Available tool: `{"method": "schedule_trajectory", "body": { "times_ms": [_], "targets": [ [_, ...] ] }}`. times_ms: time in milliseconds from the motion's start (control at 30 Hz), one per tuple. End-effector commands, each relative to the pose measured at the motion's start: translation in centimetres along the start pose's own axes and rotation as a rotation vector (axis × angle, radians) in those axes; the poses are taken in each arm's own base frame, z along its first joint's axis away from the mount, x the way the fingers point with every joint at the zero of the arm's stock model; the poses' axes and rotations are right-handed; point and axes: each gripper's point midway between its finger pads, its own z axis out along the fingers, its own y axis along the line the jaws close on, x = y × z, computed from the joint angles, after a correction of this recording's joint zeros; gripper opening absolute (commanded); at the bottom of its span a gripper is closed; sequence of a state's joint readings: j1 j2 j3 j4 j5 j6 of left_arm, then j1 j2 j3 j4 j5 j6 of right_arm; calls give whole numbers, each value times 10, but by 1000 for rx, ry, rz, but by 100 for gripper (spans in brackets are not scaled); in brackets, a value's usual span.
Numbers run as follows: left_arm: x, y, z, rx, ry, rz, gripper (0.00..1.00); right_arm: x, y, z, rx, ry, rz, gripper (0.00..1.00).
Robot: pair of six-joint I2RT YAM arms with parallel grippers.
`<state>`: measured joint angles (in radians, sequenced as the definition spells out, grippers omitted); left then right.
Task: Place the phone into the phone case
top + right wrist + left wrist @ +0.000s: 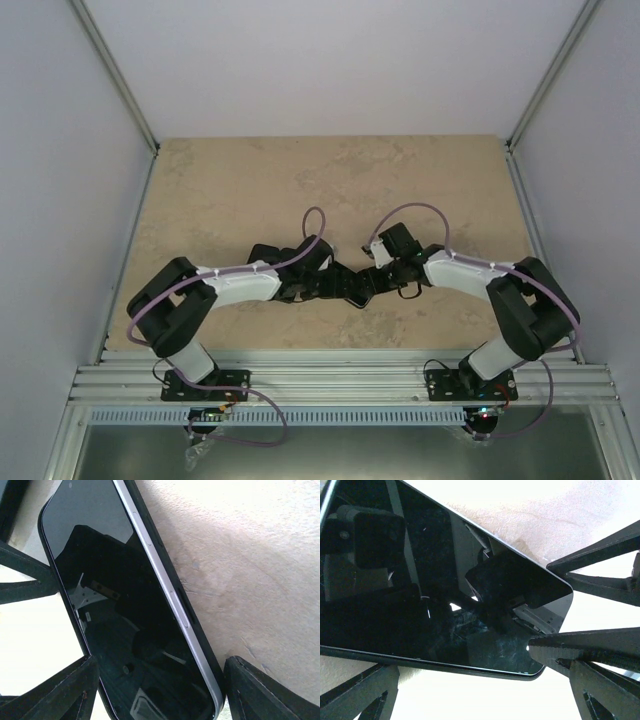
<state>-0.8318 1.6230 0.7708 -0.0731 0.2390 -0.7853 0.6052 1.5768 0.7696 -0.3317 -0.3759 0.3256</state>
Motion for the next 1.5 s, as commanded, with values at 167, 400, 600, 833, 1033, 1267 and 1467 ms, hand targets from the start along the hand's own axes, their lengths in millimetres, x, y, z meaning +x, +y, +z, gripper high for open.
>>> {"method": "schedule_trajectory", "body": {
  "times_ms": [167,400,600,833,1033,1267,1467],
  "targets": [
    [-18,41,17,-161,-16,-8,95,38,61,-5,-208,62,49,68],
    [-9,41,-3,-136,-37,-34,96,35,39,-24,-59,-6,72,68],
    [4,34,-22,-58,-53,-82,97,10,18,-37,49,-71,61,69],
    [1,26,-21,-13,-63,-130,97,-16,11,-34,45,-87,16,69],
    [2,31,-1,-24,-28,-150,97,-5,2,-9,29,-13,33,68],
    [-9,37,9,-80,-38,-128,97,16,14,-5,-57,19,51,65],
    [-22,36,15,-97,-36,-106,97,31,41,-4,-147,31,45,62]
  ]
}}
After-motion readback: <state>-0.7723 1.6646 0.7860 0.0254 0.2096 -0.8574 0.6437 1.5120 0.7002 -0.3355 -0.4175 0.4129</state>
